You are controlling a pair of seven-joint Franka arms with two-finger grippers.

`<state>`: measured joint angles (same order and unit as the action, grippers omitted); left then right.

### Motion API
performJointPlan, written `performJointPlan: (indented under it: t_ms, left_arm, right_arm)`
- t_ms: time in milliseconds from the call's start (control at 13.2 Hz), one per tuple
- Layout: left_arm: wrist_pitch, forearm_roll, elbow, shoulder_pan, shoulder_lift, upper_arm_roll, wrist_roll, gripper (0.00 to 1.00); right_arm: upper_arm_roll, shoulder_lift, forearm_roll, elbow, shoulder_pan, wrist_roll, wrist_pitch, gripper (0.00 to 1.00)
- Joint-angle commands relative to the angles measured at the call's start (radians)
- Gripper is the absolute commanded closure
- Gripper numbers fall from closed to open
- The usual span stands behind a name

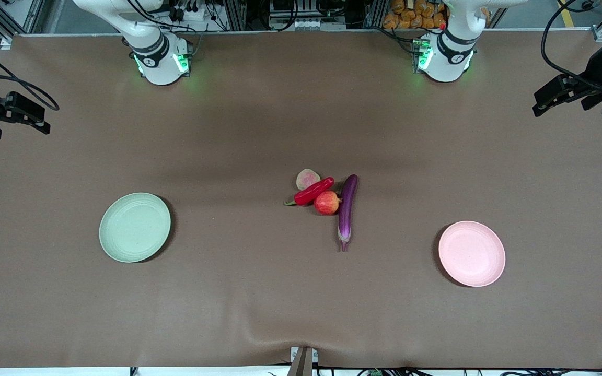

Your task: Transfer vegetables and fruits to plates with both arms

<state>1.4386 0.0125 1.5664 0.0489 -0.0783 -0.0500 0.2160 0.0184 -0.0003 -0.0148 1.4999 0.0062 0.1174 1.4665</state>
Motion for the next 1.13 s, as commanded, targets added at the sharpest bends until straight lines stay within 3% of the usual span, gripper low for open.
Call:
performJointPlan:
  t_ms: [0, 302, 755, 1057]
  left_arm:
    - [-0.02, -0.014, -0.019, 0.006, 0.015, -0.001, -0.012, 0.0]
    - [0.003, 0.0, -0.02, 0.071, 0.099, -0.007, 0.005, 0.0]
    - [0.273, -0.011, -0.005, 0.166, 0.349, -0.014, 0.01, 0.0]
    - [0.394, -0.013, 0.041, 0.207, 0.423, -0.019, 0.062, 0.0]
  right_arm:
    - [-0.017, 0.009, 0.001, -0.021, -0.022, 0.011, -0.014, 0.0]
    - [-0.017, 0.009, -0.001, -0.021, -0.023, 0.011, -0.014, 0.0]
    - [-0.017, 0.009, -0.001, -0.021, -0.022, 0.011, -0.014, 0.0]
    - [-0.017, 0.009, -0.001, -0.02, -0.022, 0.011, -0.014, 0.0]
